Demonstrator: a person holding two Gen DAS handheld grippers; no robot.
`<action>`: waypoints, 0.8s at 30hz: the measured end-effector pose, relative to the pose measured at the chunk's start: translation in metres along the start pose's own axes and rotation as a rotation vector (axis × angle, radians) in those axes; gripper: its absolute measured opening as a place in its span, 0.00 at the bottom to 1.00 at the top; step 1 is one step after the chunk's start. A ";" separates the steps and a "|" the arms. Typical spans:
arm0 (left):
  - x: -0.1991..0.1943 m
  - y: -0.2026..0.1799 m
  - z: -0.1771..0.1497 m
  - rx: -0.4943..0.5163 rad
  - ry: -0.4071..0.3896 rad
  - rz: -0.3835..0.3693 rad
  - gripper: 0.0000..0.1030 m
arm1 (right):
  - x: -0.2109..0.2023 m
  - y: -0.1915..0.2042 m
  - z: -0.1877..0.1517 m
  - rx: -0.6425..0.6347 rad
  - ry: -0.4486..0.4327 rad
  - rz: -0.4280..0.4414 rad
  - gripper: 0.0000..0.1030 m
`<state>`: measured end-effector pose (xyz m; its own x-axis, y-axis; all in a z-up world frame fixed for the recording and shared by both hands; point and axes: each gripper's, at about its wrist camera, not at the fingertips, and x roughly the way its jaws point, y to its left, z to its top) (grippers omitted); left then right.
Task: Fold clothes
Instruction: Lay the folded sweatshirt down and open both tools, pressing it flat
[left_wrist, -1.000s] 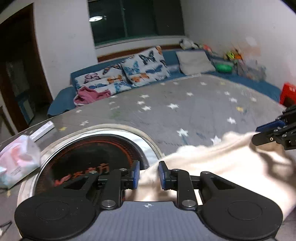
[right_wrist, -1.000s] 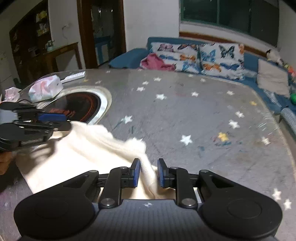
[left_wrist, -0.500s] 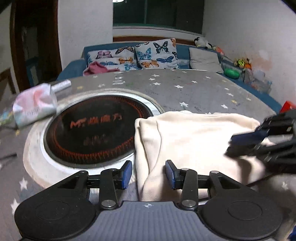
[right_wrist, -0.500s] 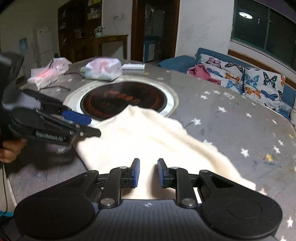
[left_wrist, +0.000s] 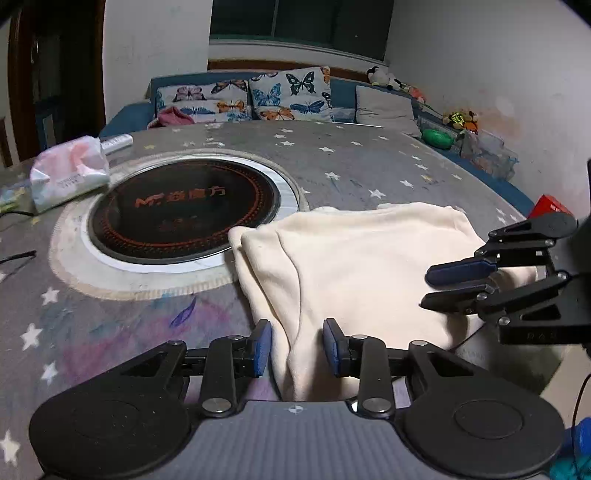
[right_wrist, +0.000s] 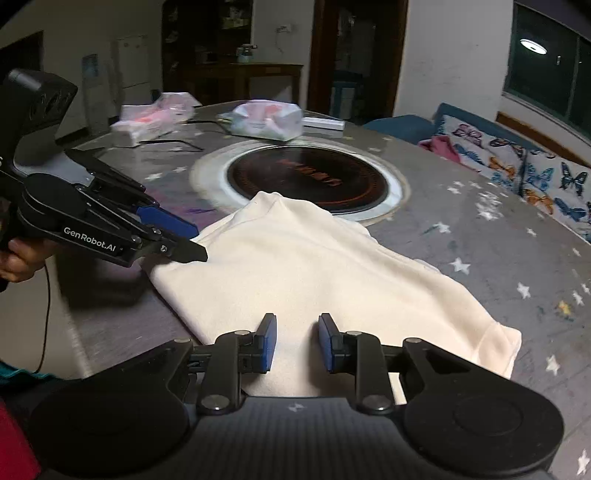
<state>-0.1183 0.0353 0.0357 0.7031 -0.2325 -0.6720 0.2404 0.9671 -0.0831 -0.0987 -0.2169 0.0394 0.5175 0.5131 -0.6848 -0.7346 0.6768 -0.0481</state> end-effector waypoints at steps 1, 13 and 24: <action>-0.005 -0.002 0.000 0.009 -0.007 0.008 0.33 | -0.002 0.002 0.000 -0.001 0.001 0.006 0.24; -0.005 -0.039 0.014 0.079 -0.077 -0.064 0.33 | 0.001 -0.049 0.032 0.235 -0.043 -0.069 0.22; 0.021 -0.062 0.003 0.133 -0.034 -0.128 0.32 | 0.050 -0.068 0.036 0.313 0.033 -0.150 0.13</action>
<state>-0.1169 -0.0295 0.0288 0.6827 -0.3587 -0.6366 0.4143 0.9076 -0.0671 -0.0068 -0.2183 0.0349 0.5915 0.3814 -0.7104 -0.4785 0.8752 0.0715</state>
